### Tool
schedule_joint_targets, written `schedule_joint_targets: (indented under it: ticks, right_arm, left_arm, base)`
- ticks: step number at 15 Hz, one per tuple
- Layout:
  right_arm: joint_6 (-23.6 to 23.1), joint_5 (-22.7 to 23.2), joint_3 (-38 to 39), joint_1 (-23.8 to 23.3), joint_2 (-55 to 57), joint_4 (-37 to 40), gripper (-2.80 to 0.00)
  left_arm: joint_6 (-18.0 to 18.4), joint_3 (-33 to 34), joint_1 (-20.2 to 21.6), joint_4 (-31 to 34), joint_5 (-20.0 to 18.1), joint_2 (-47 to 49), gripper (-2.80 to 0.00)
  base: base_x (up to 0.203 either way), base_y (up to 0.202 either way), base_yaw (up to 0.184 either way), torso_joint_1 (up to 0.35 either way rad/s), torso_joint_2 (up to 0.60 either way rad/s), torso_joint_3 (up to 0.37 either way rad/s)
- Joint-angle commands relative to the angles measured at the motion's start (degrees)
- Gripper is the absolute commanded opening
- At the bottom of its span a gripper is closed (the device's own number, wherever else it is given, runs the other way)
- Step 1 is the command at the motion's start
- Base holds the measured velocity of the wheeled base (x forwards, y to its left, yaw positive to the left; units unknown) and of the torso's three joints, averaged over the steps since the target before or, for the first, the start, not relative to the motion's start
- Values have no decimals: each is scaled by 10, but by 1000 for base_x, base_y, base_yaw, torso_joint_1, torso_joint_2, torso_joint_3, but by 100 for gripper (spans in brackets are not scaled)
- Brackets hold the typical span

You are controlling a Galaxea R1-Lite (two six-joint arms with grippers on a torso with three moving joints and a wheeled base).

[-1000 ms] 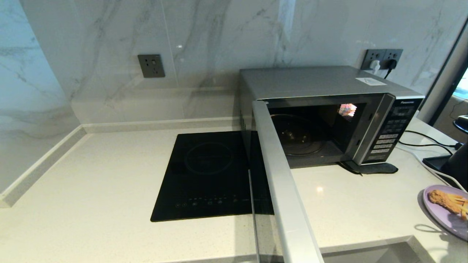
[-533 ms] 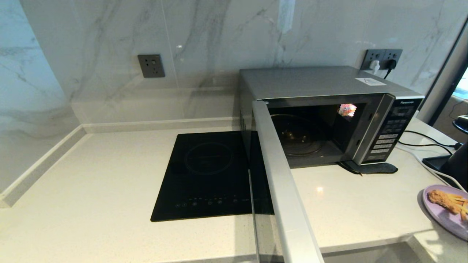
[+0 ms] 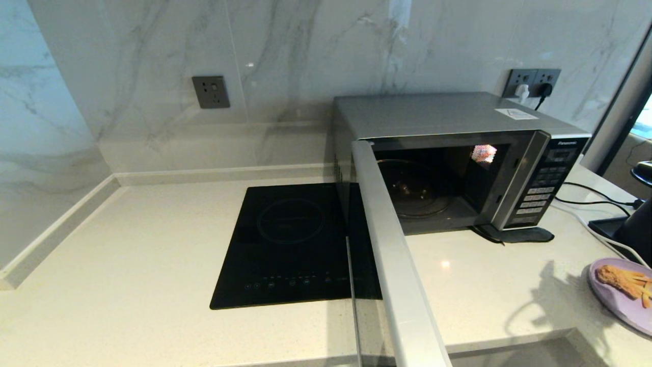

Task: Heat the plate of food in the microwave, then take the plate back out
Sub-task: Close the microwave oven

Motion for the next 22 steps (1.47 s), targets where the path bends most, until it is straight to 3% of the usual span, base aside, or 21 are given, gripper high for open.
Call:
schedule_joint_targets:
  ticks: [1, 4, 5, 6, 13, 15, 17, 19, 22]
  right_arm:
    - [20, -5, -101, 104, -5, 137, 0]
    - [50, -7, -234, 215, 16, 275, 0]
    - [56, -7, -276, 252, 28, 314, -234]
    - [61, -8, -313, 286, 41, 349, -280]
    - [74, -11, -471, 474, 128, 479, -280]
    - [59, -37, -480, 536, 154, 485, -280]
    - [51, -86, -482, 601, 185, 469, -280]
    - [49, -124, -482, 657, 224, 403, -280]
    - [48, -131, -483, 716, 254, 328, -280]
  left_arm:
    - [-1, 0, 0, 0, 0, 1, -280]
    - [0, 0, 0, 0, 0, 1, -280]
    - [0, 0, 0, 0, 0, 1, -280]
    - [0, 0, 0, 0, 0, 1, -280]
    - [0, 0, 0, 0, 0, 1, -280]
    - [-1, 0, 0, 0, 0, 1, -280]
    - [0, 0, 0, 0, 0, 1, -280]
    - [0, 0, 0, 0, 0, 1, -280]
    - [0, 0, 0, 0, 0, 1, -280]
  base:
    - [0, 0, 0, 0, 0, 0]
    - [0, 0, 0, 0, 0, 0]
    - [0, 0, 0, 0, 0, 0]
    - [0, 0, 0, 0, 0, 0]
    - [0, 0, 0, 0, 0, 0]
    - [0, 0, 0, 0, 0, 0]
    - [0, 0, 0, 0, 0, 0]
    - [0, 0, 0, 0, 0, 0]
    - [0, 0, 0, 0, 0, 0]
